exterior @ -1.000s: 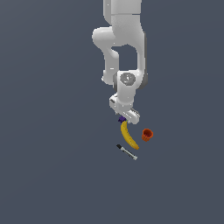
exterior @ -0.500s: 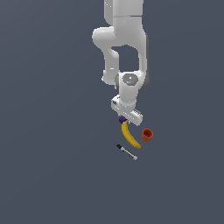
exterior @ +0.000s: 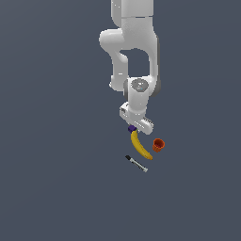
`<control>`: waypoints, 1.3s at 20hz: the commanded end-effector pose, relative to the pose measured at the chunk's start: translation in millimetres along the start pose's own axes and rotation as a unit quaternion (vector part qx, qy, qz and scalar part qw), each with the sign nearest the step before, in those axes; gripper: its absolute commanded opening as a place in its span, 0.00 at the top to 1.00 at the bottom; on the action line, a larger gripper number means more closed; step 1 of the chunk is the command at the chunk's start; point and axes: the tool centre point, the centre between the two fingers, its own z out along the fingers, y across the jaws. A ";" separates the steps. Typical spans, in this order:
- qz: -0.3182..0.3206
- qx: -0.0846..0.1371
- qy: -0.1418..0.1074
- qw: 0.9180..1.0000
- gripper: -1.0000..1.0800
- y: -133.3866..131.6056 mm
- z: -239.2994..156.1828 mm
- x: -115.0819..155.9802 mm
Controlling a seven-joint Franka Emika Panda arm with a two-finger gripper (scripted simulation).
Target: Pick up a designated object from a clutter of objects.
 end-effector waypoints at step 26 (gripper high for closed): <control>0.006 -0.009 -0.001 1.000 1.00 -25.3 -139.1 -20.7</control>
